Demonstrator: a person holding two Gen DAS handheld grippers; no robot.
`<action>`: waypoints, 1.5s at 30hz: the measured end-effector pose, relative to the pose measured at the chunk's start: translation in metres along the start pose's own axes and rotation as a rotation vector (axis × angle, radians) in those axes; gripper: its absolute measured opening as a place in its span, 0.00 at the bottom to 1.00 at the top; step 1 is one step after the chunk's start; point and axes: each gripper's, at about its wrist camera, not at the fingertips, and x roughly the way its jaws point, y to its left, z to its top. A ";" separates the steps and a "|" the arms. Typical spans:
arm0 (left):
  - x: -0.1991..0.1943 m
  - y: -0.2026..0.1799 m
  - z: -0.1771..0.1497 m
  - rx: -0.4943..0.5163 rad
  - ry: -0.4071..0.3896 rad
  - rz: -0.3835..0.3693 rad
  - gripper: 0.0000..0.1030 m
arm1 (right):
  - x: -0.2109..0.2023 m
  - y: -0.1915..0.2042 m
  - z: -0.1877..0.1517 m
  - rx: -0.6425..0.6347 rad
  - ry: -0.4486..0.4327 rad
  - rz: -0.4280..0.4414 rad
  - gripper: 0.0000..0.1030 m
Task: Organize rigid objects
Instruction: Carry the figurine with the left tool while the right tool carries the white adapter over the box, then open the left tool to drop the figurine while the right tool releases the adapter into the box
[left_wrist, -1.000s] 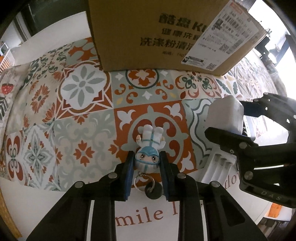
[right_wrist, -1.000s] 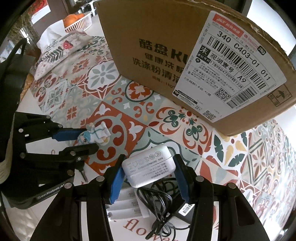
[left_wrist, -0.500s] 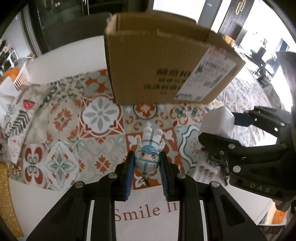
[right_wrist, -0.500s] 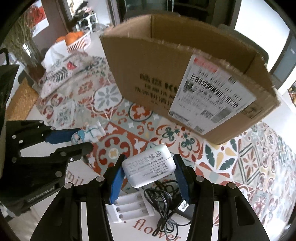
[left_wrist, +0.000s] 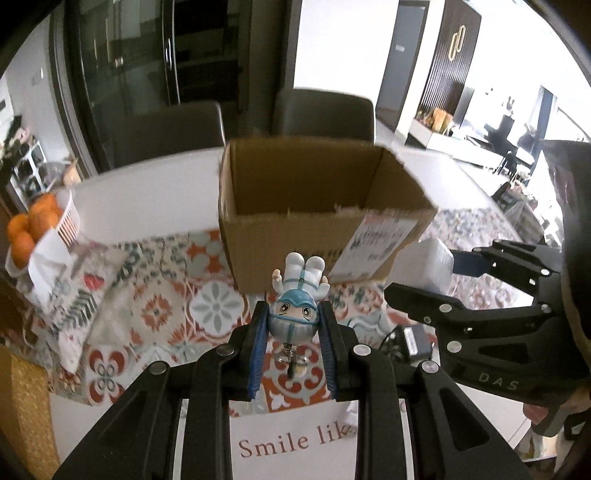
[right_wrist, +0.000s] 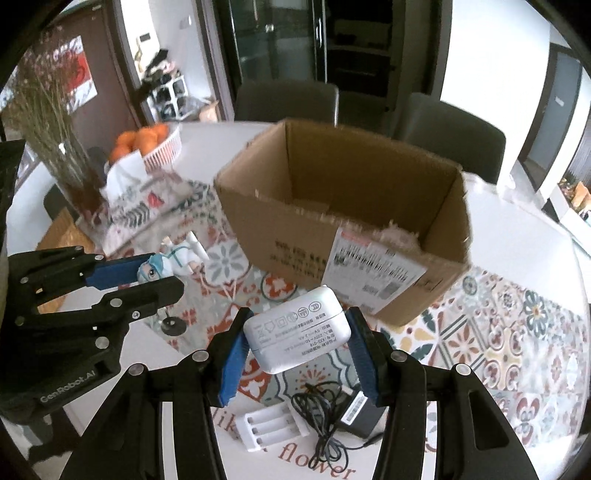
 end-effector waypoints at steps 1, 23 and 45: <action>-0.005 -0.001 0.003 0.003 -0.013 0.000 0.26 | -0.005 0.000 0.002 0.003 -0.013 0.001 0.50; -0.040 -0.011 0.085 0.029 -0.181 -0.025 0.26 | -0.069 -0.028 0.065 0.060 -0.201 -0.033 0.50; 0.032 0.010 0.145 0.009 -0.103 0.019 0.26 | -0.003 -0.068 0.120 0.130 -0.040 -0.028 0.50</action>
